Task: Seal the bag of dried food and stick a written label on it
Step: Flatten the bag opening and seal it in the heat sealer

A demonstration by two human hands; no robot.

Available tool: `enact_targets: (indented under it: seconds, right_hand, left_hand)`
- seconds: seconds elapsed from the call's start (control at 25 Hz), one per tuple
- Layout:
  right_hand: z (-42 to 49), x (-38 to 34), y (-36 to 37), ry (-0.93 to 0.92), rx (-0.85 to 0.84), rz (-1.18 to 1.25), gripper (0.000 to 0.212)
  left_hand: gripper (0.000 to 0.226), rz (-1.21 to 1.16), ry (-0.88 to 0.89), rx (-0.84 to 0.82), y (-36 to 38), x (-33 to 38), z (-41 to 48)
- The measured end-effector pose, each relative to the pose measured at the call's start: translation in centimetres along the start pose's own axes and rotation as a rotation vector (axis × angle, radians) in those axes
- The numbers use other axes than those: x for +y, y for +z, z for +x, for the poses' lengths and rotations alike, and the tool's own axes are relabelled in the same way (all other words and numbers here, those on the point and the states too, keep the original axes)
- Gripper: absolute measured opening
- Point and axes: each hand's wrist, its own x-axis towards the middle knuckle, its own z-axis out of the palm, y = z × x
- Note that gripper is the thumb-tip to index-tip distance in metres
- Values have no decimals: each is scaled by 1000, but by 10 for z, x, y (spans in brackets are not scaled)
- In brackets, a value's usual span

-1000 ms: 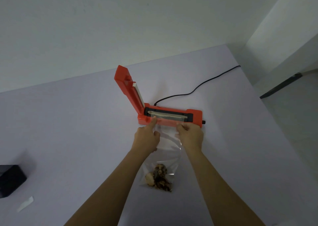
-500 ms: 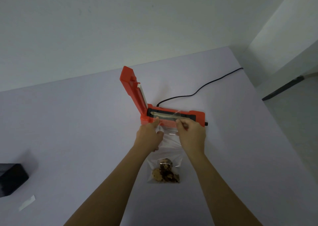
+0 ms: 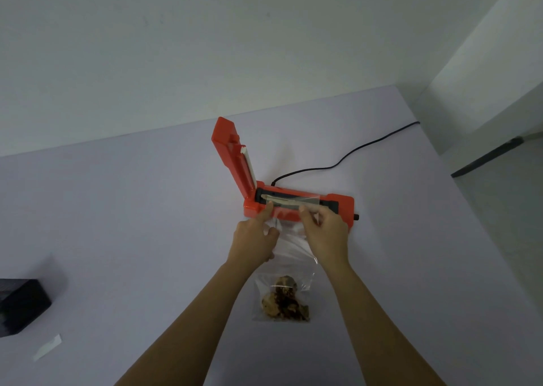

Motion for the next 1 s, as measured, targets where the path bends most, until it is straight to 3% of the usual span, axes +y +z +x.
enact_targets:
  seconds: [0.12, 0.44, 1.0]
  right_hand:
    - [1, -3, 2, -83, 63, -88, 21]
    - [-5, -6, 8, -188, 41, -98, 20]
    - [-23, -9, 4, -374, 12, -31, 25]
  left_hand:
    - [50, 7, 8, 32, -1, -11, 1]
    - [48, 109, 26, 33, 6, -21, 8]
    - [54, -174, -53, 10, 4, -20, 3]
